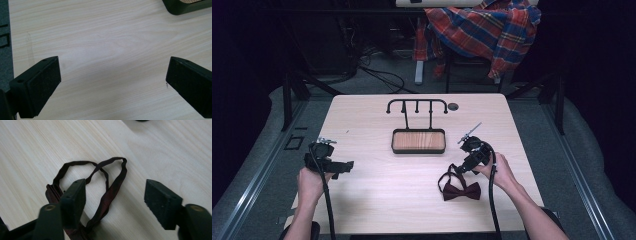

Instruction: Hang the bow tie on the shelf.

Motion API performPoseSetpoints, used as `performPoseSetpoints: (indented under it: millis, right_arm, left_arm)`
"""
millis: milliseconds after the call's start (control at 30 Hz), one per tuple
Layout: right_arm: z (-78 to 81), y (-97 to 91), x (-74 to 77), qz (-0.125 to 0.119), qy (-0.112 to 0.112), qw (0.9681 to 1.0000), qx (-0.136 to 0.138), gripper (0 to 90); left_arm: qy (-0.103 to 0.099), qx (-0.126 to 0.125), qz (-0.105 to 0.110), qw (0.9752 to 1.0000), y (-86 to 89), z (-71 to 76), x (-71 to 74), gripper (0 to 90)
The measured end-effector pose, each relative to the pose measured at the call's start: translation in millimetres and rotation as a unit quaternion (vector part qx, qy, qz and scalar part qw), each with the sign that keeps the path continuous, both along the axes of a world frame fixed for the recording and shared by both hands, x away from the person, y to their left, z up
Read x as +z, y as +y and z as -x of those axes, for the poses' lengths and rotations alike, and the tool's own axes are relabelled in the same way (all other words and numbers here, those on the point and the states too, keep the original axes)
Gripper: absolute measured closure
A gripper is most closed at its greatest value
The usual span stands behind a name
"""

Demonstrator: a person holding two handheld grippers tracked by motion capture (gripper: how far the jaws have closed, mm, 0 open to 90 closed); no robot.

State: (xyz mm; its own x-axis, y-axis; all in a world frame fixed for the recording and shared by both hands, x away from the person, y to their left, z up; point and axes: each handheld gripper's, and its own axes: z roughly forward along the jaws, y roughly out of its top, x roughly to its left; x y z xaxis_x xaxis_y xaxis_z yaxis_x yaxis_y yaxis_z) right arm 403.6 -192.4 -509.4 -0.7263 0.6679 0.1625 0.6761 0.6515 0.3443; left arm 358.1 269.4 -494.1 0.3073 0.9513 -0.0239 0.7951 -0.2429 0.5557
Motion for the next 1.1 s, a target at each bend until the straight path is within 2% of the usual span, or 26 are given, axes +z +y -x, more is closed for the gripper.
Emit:
performPoseSetpoints:
  millis: [67, 133, 167, 400, 433, 500, 600, 700, 767, 900, 1000, 1100]
  right_arm:
    - [2.7, 0.4, -2.3, 0.010, -0.001, 0.9999, -0.003, 42.7]
    - [3.8, 0.4, -3.3, 0.012, 0.002, 0.9999, -0.002, 44.5]
    - [7.0, 1.2, -5.7, 0.017, 0.006, 0.9998, -0.003, 48.7]
    - [10.3, 6.4, -8.7, 0.032, 0.021, 0.9993, -0.005, 59.7]
    - [12.1, 8.0, -10.9, 0.022, 0.018, 0.9994, -0.018, 60.8]
    - [10.9, 8.4, -10.7, 0.036, 0.024, 0.9990, -0.006, 64.4]
    - [11.5, 10.2, -14.0, 0.037, 0.027, 0.9989, -0.006, 65.2]
    - [11.4, 12.7, -14.1, 0.054, 0.029, 0.9981, 0.005, 65.8]
    - [12.7, 15.0, -16.0, 0.047, 0.024, 0.9986, -0.004, 65.9]
    - [11.2, 17.4, -17.4, 0.072, 0.027, 0.9970, 0.012, 66.4]
    - [11.8, 19.6, -18.7, 0.077, 0.024, 0.9967, 0.014, 67.0]
    - [12.4, 22.0, -19.5, 0.083, 0.024, 0.9961, 0.016, 71.6]
  left_arm:
    - [0.003, -0.001, 0.000, 1.0000, 0.6, -0.3, -0.3, 0.0]
    - [0.003, 0.001, -0.001, 1.0000, 1.2, -0.5, -0.7, 0.0]
    - [0.004, 0.000, 0.000, 1.0000, 2.3, -0.4, -0.7, 0.0]
    - [0.009, -0.001, 0.001, 1.0000, 4.6, -1.1, -1.3, 0.0]
    - [0.008, -0.001, -0.001, 1.0000, 4.1, -1.6, -1.4, 0.0]
    - [0.009, -0.002, -0.003, 1.0000, 2.4, -2.7, -1.6, 0.1]
    - [0.011, -0.008, -0.004, 0.9999, -2.3, -4.3, -1.6, 0.1]
    - [0.009, -0.017, -0.007, 0.9998, -6.2, -4.7, -0.9, 0.0]
    - [0.010, -0.018, -0.005, 0.9998, -7.1, -4.9, -1.4, 0.1]
    - [0.012, -0.017, -0.006, 0.9998, -5.5, -5.6, -1.5, 0.1]
    - [0.012, -0.017, -0.008, 0.9998, -5.5, -5.7, -1.4, 0.1]
    - [0.019, -0.014, 0.005, 0.9997, -6.2, -7.6, -2.3, 0.0]
